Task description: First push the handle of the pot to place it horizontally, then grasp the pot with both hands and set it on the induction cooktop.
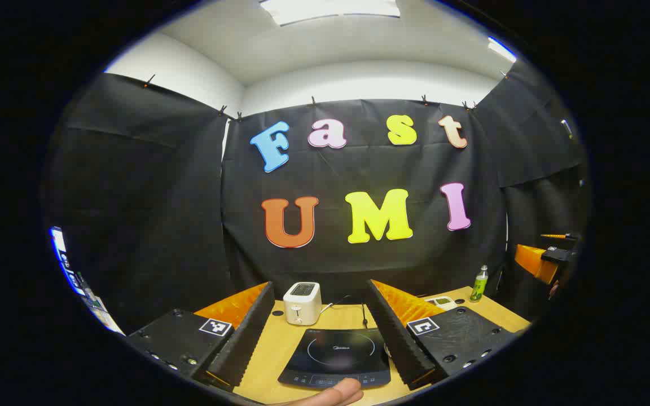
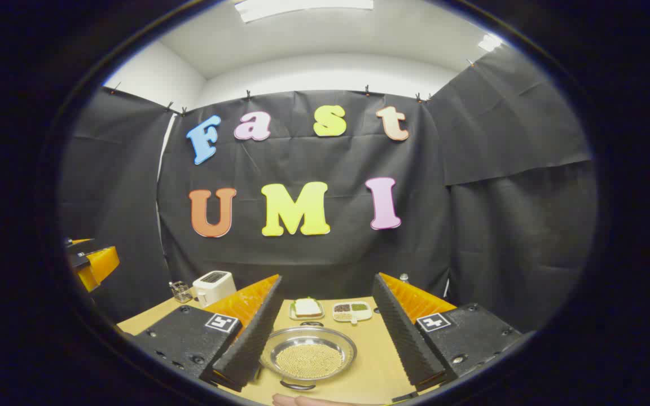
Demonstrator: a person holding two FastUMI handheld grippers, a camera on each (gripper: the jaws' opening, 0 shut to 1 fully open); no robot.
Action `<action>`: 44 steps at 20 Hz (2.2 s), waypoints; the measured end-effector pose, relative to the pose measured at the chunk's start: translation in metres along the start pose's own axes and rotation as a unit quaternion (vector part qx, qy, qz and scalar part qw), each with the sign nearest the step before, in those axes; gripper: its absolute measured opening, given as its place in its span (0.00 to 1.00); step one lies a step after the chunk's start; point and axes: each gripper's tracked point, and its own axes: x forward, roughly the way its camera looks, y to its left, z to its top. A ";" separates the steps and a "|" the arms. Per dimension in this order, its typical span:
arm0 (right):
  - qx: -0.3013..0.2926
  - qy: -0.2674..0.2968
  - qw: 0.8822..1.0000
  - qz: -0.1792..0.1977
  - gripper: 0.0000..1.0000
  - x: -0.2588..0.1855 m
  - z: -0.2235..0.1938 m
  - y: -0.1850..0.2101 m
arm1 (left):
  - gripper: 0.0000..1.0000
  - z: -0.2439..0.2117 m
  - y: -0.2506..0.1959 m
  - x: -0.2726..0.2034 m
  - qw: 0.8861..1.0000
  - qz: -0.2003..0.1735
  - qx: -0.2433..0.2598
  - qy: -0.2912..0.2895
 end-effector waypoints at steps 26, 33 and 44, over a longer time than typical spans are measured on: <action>-0.012 0.010 0.999 0.036 0.87 0.008 -0.027 0.014 | 0.97 -0.021 -0.007 0.004 1.000 -0.006 -0.002 -0.003; -0.056 0.033 0.994 0.087 0.18 0.021 -0.063 0.041 | 0.97 -0.037 -0.006 -0.002 1.000 -0.010 -0.001 0.001; -0.020 0.227 0.966 0.121 0.04 0.040 -0.193 0.078 | 0.96 -0.066 0.008 0.001 1.000 -0.008 -0.005 0.016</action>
